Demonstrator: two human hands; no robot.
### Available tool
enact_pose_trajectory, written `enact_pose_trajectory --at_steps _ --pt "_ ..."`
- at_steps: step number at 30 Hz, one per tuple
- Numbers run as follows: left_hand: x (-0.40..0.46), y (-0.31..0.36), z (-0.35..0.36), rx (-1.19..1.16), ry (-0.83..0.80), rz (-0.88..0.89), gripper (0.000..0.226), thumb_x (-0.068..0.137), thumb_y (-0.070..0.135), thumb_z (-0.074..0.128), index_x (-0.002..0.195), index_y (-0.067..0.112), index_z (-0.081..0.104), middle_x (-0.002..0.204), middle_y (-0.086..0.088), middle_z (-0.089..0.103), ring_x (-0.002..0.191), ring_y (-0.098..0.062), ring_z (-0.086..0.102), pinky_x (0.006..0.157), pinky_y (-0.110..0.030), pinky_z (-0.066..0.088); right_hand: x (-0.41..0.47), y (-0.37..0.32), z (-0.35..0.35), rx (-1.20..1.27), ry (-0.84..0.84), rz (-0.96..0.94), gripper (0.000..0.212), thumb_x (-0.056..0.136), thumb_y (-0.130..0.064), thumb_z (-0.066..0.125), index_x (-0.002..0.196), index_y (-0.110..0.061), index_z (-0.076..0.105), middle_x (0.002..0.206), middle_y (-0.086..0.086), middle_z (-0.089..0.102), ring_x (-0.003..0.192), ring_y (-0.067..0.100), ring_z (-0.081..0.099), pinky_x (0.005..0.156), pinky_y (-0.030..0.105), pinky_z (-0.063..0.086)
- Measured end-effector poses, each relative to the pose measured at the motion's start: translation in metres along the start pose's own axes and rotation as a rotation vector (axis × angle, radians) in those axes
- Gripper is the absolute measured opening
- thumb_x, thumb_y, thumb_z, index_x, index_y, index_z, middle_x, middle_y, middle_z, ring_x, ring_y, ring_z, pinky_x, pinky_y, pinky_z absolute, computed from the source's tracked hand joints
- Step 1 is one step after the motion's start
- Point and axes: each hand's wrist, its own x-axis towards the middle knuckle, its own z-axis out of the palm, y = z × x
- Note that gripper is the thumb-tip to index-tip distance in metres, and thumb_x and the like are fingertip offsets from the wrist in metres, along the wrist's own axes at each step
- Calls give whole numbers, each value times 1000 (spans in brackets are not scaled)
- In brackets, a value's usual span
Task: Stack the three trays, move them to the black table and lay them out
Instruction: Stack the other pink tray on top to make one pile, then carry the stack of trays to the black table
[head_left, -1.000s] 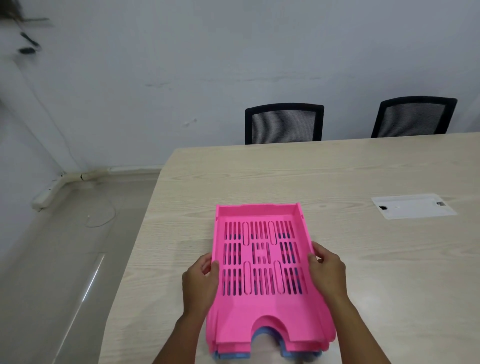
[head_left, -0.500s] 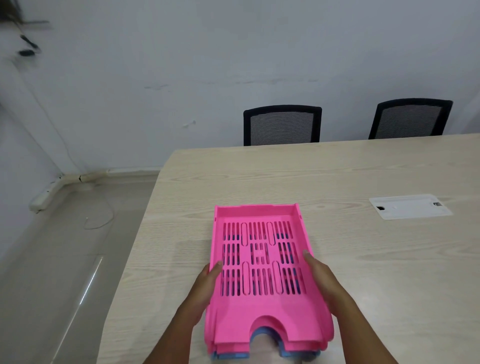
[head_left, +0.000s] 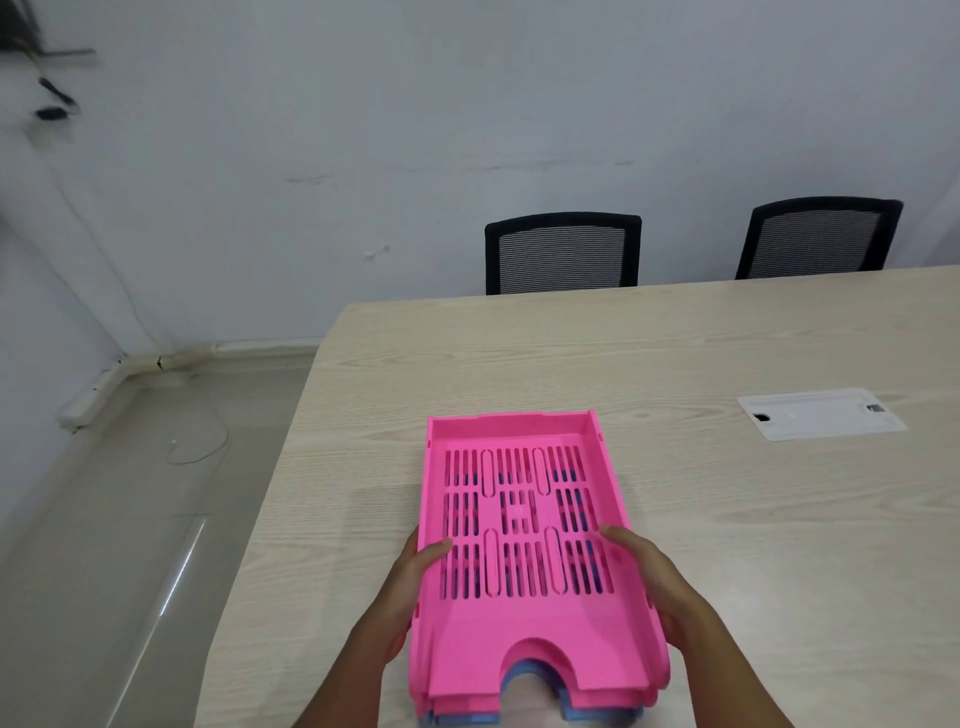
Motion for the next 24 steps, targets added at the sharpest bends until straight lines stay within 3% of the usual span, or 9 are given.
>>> enact_pose_trajectory --at_steps 4,8,12,16,19,24 --pt "-5 1 1 12 23 11 70 65 51 73 129 25 60 110 -8 78 101 -31 74 100 -55 51 1 2 0 29 -15 -27 45 94 -43 58 122 -11 68 99 14 81 75 25 76 77 37 53" --pt "-10 -1 0 22 42 1 38 91 29 61 128 18 63 106 -12 79 97 -33 75 97 -55 54 3 2 1 52 -59 -32 49 91 -48 60 121 -10 70 102 17 80 80 30 76 89 46 55" --pt "-24 -7 -8 21 108 17 39 87 27 62 123 14 64 97 -11 80 85 -28 76 81 -42 59 7 1 10 12 -88 -48 49 92 -52 57 117 -13 72 98 13 82 84 31 77 98 49 53" --pt "-46 -22 -25 -37 213 35 50 71 33 63 119 17 66 97 -13 80 89 -33 75 96 -53 54 13 0 31 -49 -163 -38 50 90 -56 57 117 -17 72 101 11 82 92 33 76 108 58 44" --pt "-70 -33 -43 -78 323 45 47 74 34 63 118 19 67 100 -16 78 97 -40 73 98 -63 50 20 -3 55 -75 -256 -39 53 88 -59 58 118 -19 73 104 11 81 97 35 75 109 63 43" --pt "-131 -53 -68 -183 554 66 30 89 26 60 115 15 70 100 -16 79 96 -41 74 97 -65 50 23 -12 115 -215 -457 -61 51 89 -56 56 118 -17 73 104 10 81 99 35 75 109 63 43"
